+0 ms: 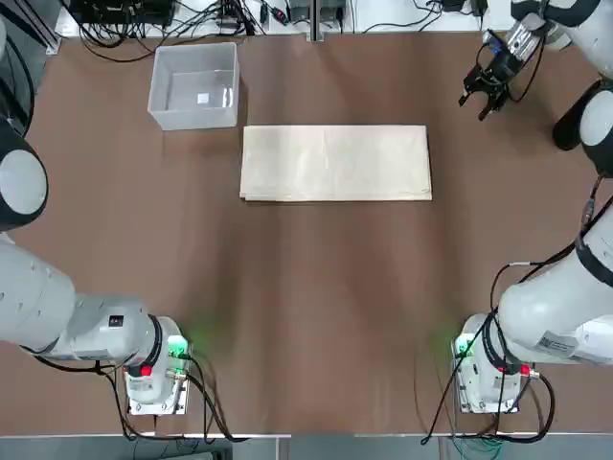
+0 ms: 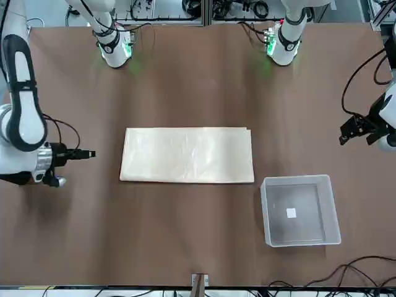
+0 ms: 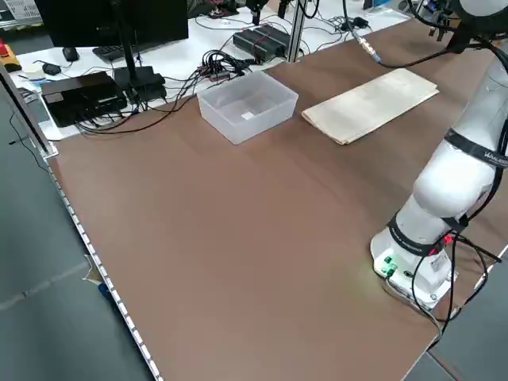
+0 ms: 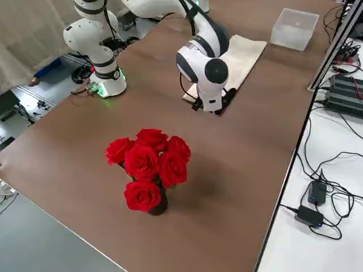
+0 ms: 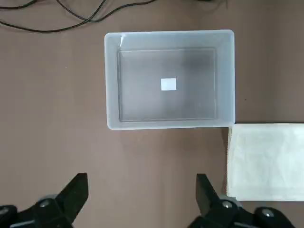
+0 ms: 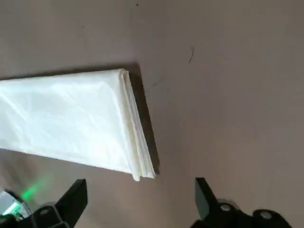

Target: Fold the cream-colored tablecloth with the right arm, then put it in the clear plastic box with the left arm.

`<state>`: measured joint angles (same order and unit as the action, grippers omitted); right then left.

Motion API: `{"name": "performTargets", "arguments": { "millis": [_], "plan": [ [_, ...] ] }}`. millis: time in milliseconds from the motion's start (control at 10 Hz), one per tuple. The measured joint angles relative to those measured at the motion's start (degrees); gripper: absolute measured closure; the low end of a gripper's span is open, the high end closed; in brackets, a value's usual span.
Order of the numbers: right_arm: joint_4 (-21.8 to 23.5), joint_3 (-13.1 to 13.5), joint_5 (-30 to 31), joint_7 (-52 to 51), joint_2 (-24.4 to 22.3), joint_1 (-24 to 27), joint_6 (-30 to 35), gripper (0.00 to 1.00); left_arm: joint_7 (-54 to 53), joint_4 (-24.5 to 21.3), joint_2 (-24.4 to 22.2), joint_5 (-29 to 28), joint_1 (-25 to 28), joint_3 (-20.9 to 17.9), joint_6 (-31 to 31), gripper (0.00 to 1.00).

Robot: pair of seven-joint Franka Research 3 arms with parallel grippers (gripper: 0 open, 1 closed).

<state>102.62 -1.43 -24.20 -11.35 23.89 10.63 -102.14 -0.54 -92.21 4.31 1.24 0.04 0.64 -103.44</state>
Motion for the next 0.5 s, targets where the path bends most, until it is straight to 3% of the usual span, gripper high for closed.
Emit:
{"name": "performTargets", "arguments": {
  "millis": [300, 500],
  "plan": [
    [9.4, -0.6, -3.4, 0.0, -4.7, -0.4, -6.7, 0.00, 0.0, 0.0, 0.0, 0.0, 0.0, 0.0, 0.0, 0.00],
    [15.0, -3.4, -4.1, 0.0, -6.2, -0.9, -14.2, 0.00, 0.0, 0.0, 0.1, 0.0, 0.0, 0.0, 0.0, 0.00]
  ]
}}
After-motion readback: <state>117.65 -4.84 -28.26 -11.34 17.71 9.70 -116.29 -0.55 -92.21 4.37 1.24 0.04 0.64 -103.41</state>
